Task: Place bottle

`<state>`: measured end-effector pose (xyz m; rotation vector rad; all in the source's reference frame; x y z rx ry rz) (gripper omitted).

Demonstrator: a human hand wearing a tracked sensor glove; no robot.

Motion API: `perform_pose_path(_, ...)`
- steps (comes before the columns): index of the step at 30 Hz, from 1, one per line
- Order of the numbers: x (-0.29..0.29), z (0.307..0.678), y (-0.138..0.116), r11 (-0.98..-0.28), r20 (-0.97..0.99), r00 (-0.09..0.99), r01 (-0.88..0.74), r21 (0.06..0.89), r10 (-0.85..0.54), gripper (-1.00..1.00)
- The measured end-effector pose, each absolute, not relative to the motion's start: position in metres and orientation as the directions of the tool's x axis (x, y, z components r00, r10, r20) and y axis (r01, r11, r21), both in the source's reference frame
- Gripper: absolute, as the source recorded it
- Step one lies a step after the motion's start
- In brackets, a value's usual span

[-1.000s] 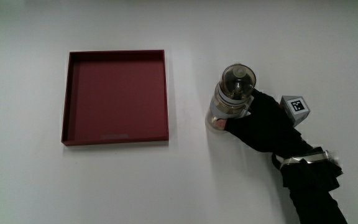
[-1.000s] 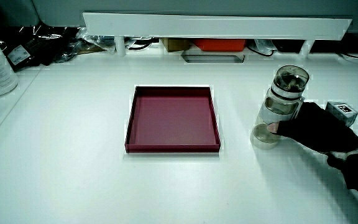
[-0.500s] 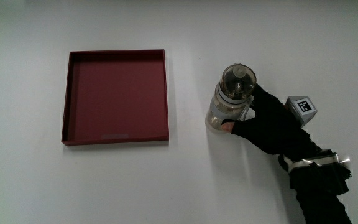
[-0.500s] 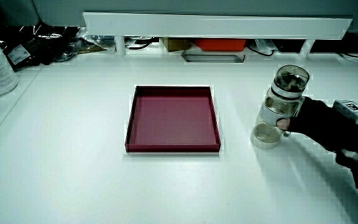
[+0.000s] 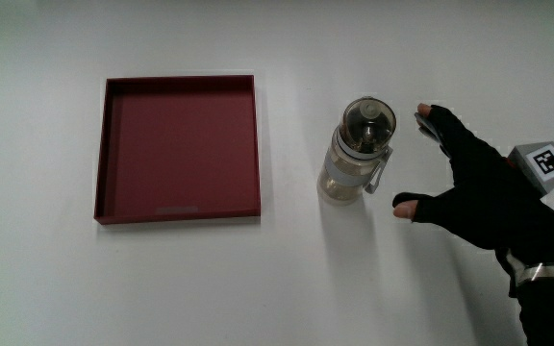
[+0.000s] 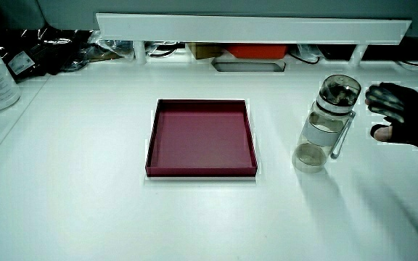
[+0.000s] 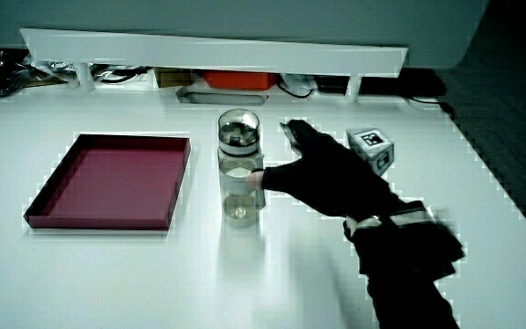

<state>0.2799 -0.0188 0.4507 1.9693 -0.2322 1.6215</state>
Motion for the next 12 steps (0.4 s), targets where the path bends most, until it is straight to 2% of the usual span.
perform_pose_path(1, 0.280, 0.445, -0.018, -0.818, 0.941, 0.235, -0.472, 0.329, 0.243, -1.00)
perform_pose_path(5, 0.281, 0.429, -0.019, -0.823, 0.937, 0.310, -0.483, 0.300, 0.160, -1.00)
perform_pose_path(12, 0.281, 0.427, -0.018, -0.824, 0.934, 0.326, -0.482, 0.297, 0.147, -1.00)
